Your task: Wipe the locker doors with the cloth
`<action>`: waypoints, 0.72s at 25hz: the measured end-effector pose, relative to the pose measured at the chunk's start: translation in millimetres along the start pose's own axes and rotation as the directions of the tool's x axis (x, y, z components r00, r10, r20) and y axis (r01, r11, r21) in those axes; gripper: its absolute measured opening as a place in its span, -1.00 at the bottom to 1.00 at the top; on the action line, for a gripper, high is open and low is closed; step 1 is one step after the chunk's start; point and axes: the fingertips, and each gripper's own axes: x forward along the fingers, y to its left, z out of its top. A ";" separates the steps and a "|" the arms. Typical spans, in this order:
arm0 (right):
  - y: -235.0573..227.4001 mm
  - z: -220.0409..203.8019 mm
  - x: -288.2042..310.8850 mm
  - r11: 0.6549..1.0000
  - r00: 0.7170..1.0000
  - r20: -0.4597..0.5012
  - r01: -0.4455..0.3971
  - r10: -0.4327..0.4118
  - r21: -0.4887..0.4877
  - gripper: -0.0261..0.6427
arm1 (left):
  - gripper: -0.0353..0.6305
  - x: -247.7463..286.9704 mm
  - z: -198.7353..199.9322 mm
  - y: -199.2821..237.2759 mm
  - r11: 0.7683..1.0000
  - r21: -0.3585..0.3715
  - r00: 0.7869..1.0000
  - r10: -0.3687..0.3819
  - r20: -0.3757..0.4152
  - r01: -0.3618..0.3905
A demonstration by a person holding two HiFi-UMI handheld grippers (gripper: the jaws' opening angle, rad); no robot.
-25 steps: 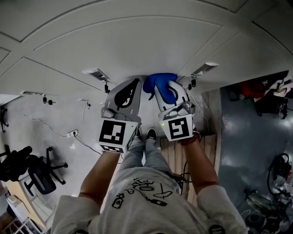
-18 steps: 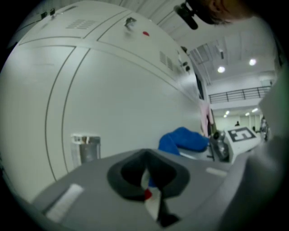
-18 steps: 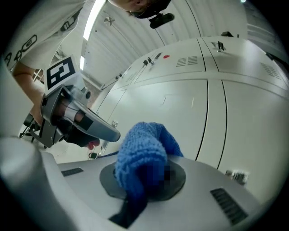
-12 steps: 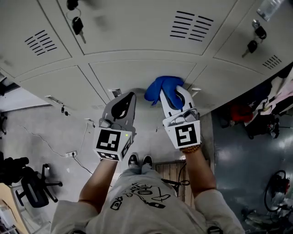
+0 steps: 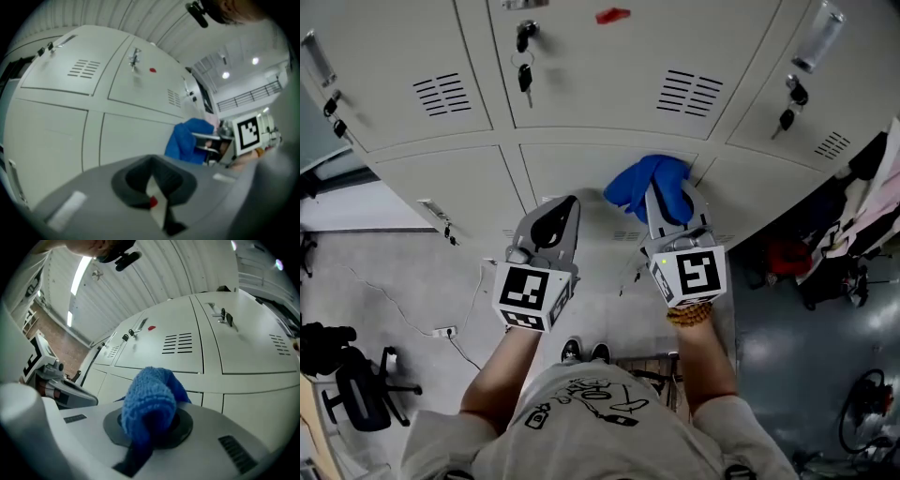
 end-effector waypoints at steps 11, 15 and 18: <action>81.0 14.2 -37.6 0.969 0.998 0.008 -0.061 0.061 0.241 -0.83 | -0.88 -59.1 16.7 -9.3 1.000 0.010 0.999 -0.014 0.040 0.013; 97.3 1.1 -54.8 0.949 0.997 -0.021 -0.066 0.076 0.309 -0.83 | -0.88 -71.3 2.8 -14.0 0.999 0.018 0.999 -0.036 0.010 0.035; 101.9 -6.9 -59.8 0.949 0.997 -0.042 -0.054 0.071 0.311 -0.83 | -0.88 -72.8 -4.8 -13.0 0.999 0.003 0.999 -0.034 -0.003 0.034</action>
